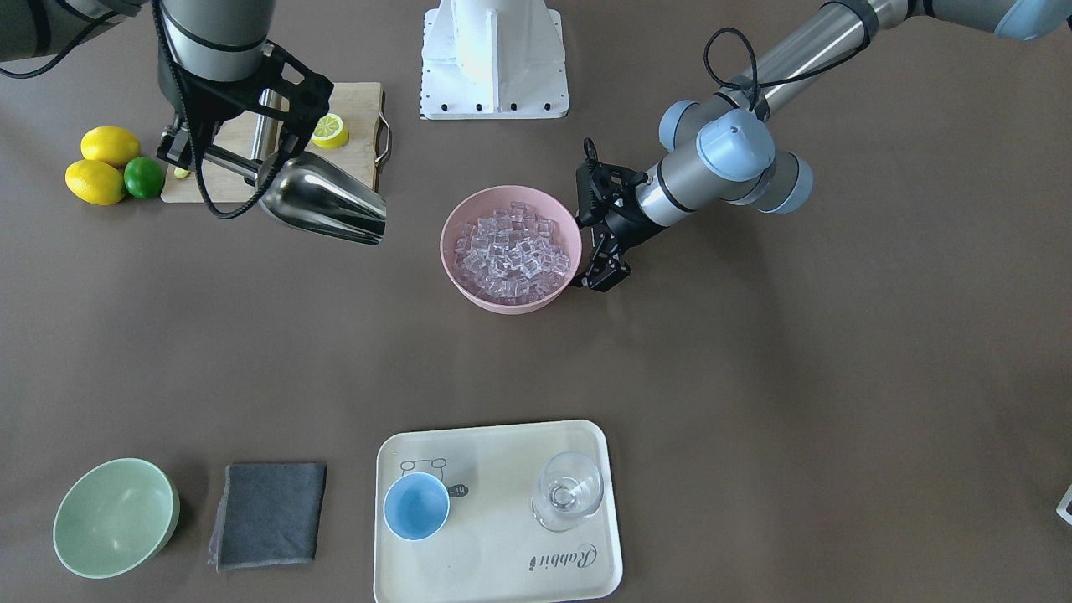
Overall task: Put ice in cup with scoop
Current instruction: 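Lift the scoop and carry it over the pink bowl with the right gripper, then lower the scoop into the ice cubes and scoop with the right gripper, then raise the scoop with ice out of the bowl with the right gripper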
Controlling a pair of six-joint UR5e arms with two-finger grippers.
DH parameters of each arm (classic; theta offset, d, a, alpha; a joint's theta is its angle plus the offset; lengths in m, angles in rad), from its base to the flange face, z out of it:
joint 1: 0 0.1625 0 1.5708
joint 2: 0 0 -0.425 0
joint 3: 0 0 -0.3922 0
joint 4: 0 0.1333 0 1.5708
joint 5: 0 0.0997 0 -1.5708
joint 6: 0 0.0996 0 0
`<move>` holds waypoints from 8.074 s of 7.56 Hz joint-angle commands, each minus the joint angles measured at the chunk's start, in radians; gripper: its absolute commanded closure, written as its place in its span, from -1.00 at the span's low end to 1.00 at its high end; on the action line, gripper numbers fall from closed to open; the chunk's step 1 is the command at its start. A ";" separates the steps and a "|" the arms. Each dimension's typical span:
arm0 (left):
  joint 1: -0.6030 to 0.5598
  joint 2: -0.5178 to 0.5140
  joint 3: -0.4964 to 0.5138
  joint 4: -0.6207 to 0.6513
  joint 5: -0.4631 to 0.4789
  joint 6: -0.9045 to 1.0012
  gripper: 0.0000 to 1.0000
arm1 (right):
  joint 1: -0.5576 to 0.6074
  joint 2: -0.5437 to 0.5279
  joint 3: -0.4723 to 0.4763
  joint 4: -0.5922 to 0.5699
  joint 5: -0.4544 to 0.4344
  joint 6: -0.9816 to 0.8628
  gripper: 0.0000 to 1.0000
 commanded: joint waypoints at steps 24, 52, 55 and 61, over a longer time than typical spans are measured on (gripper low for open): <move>0.009 0.028 -0.002 -0.099 0.005 -0.094 -0.96 | -0.217 0.333 -0.562 -0.022 -0.193 0.069 1.00; -0.014 0.029 0.029 -0.090 0.006 -0.095 -0.96 | -0.227 0.247 -0.550 0.387 -0.056 0.336 1.00; -0.061 -0.012 0.098 -0.085 0.003 -0.066 -0.96 | -0.227 0.180 -0.461 0.431 -0.053 0.396 1.00; -0.060 -0.071 0.132 -0.038 -0.003 -0.037 -0.96 | -0.232 0.091 -0.389 0.617 0.012 0.619 1.00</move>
